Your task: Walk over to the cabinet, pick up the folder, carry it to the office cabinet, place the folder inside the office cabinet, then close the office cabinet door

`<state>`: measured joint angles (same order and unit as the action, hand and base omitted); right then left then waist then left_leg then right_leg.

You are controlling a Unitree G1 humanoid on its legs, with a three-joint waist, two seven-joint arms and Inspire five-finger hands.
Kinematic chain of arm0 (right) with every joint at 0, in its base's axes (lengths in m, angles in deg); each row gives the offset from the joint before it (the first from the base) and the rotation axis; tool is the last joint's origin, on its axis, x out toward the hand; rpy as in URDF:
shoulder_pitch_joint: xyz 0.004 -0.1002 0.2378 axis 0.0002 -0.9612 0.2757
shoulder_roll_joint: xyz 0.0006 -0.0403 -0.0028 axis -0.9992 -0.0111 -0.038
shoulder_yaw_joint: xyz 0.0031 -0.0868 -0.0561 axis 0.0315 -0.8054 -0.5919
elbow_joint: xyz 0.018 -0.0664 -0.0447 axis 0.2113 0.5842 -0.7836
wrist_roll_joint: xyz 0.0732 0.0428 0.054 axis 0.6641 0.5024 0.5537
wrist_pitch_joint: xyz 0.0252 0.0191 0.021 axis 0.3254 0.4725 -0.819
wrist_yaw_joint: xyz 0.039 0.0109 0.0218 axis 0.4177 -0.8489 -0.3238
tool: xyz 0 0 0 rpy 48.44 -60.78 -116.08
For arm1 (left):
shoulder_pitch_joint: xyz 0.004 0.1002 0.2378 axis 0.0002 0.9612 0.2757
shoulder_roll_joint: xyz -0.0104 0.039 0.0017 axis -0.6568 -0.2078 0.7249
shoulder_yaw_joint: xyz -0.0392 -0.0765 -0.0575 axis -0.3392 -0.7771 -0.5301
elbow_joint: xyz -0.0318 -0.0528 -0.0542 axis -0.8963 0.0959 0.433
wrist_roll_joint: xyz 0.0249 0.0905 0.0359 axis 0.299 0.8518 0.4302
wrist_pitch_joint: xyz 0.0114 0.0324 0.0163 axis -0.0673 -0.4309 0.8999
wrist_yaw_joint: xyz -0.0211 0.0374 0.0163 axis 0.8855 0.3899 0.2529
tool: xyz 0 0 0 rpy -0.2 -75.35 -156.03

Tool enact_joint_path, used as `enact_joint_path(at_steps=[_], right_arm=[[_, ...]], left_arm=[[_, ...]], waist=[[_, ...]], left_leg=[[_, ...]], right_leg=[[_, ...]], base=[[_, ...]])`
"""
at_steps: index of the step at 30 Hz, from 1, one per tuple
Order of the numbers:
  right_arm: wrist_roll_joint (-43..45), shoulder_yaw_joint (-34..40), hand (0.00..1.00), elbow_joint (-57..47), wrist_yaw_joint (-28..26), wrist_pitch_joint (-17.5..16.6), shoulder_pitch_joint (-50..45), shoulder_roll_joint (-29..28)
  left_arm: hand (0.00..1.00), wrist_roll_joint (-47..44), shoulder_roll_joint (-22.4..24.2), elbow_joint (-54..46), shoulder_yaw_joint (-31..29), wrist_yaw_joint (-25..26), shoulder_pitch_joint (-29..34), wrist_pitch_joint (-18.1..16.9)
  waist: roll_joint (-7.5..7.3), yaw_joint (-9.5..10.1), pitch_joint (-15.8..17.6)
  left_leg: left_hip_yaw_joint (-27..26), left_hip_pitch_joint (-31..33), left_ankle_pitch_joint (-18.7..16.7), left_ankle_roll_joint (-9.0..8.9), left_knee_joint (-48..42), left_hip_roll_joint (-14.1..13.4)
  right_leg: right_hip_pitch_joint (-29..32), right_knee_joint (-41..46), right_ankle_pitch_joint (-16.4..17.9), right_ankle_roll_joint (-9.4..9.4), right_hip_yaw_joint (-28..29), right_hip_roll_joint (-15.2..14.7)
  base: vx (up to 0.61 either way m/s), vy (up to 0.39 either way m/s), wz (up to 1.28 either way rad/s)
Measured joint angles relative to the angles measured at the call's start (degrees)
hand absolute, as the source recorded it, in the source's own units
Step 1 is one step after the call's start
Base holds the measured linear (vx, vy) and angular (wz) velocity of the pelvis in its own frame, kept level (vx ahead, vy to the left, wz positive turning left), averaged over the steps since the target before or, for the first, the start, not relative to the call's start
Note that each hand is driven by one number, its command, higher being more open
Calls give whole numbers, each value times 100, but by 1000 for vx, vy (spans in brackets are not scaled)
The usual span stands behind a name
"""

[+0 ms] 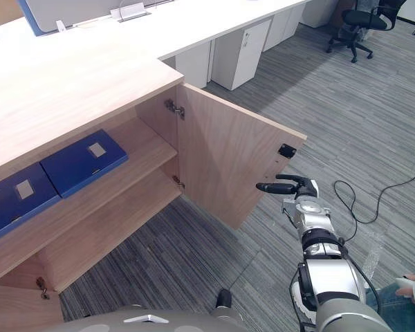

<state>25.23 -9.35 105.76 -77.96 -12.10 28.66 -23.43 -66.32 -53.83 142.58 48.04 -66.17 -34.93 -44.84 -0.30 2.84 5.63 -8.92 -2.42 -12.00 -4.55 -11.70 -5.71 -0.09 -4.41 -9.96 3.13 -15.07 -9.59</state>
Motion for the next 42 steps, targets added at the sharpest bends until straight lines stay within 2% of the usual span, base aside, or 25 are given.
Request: enact_joint_path(at_steps=[10, 15, 25, 28, 33, 42], right_arm=[[-436, -172, 100, -68, -571, -3, -30, 140], [-640, -172, 100, -459, -911, -11, -447, 282], [-761, -30, 100, -858, -1170, -18, -1448, 1082], [-889, 29, 100, -858, -1197, -19, -1539, 1113], [-1117, 76, 100, -863, -1289, -18, -1681, 1219], [-1030, 126, 100, -1182, -1255, -103, -1648, 1217]], left_arm=[[100, 0, -32, -1, 2, -55, -5, 4], [100, 5, -61, -3, 6, -125, -23, 4], [100, 12, -128, 16, 12, -181, 14, 12], [100, 12, -161, 71, 14, -190, 65, 12], [100, 13, -176, 122, 116, -213, 131, 21], [100, 45, -168, 121, 118, -248, 138, 17]], waist=[[-30, -86, 36], [-44, -132, 44], [-114, -241, 18], [-150, -320, -69], [-171, -312, -251], [-151, -286, -265]], left_leg=[[-61, -17, -4, -5, -4, 1], [-102, -19, -15, 5, -5, 4], [-168, -110, -39, 21, 27, 25], [-192, -114, -37, 21, 29, 26], [-249, -118, -7, 29, 93, 45], [-267, -123, -4, 30, 100, 52]], right_leg=[[37, 0, -7, 10, 57, 3], [66, 1, -12, 16, 92, 1], [6, 0, -26, 38, 139, -22], [19, 0, -29, 44, 150, -21], [86, 0, -35, 54, 226, -27], [94, 0, -42, 60, 261, -31]], base=[[-39, 1, -3], [-24, 3, -3], [-31, 3, -3], [-62, -6, -4], [-45, -1, -6], [-42, -2, -2]])
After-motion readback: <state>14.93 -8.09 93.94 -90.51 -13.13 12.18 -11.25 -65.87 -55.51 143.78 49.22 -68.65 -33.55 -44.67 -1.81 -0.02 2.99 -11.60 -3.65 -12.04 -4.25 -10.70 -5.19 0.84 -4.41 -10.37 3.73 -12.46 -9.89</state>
